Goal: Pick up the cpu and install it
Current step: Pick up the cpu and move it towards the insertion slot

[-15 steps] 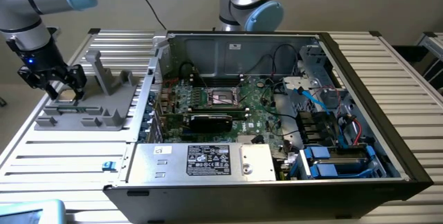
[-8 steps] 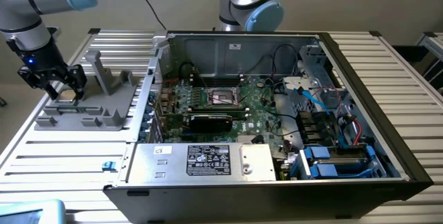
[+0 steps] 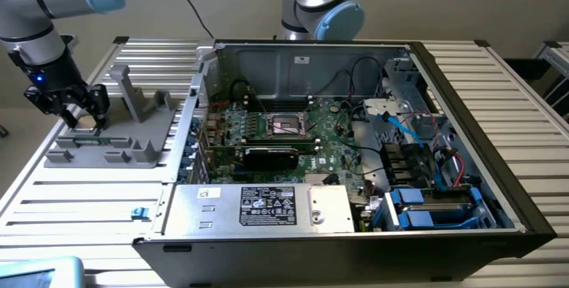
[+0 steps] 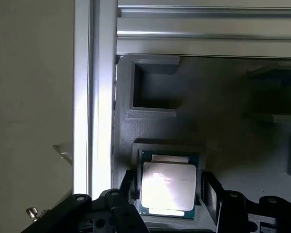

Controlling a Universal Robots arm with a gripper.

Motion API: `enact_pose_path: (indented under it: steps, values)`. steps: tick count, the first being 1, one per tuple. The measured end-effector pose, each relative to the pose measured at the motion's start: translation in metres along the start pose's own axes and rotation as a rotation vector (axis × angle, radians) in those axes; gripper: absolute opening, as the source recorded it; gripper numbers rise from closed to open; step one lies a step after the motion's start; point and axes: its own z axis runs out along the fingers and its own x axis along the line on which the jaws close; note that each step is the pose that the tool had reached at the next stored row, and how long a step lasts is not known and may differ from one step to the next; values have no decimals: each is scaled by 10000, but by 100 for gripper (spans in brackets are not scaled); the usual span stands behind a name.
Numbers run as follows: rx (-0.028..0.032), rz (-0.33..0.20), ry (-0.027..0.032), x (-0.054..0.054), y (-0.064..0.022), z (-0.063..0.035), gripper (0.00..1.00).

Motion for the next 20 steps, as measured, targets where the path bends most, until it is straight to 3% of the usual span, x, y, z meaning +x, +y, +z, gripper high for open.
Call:
enact_pose_path:
  steps: [14,20]
  values:
    - [-3,1,85,-14,1,-25,66]
    - [-33,0,145,-15,1,-25,66]
